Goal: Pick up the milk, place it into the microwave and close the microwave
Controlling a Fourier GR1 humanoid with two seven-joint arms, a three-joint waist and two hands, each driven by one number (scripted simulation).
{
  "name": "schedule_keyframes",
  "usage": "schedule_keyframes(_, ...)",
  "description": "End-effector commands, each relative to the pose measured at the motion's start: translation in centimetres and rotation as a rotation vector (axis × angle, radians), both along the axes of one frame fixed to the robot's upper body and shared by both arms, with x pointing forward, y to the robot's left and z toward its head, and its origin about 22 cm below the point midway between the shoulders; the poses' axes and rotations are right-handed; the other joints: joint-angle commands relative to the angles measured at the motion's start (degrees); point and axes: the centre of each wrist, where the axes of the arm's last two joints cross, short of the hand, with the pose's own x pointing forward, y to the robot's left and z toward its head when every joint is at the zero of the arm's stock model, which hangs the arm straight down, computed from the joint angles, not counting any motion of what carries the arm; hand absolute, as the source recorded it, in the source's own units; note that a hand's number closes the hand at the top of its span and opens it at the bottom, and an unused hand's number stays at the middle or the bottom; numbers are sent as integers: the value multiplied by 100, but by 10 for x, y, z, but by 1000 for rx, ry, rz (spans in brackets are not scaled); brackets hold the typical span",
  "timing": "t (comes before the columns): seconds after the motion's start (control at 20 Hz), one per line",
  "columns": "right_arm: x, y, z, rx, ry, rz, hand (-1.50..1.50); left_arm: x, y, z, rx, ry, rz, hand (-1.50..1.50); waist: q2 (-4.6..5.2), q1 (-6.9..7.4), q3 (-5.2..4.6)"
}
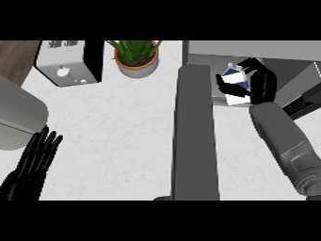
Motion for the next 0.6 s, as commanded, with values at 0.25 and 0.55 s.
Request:
schedule_keyframes(0.25,3,-22,8,-158,-9,-127,-150,7,-3,1,82,4,-24,-150,98,223,8)
schedule_keyframes(0.55,5,-27,14,-166,48,-58,-150,10,-8,0,88,0,-36,-150,101,234,13)
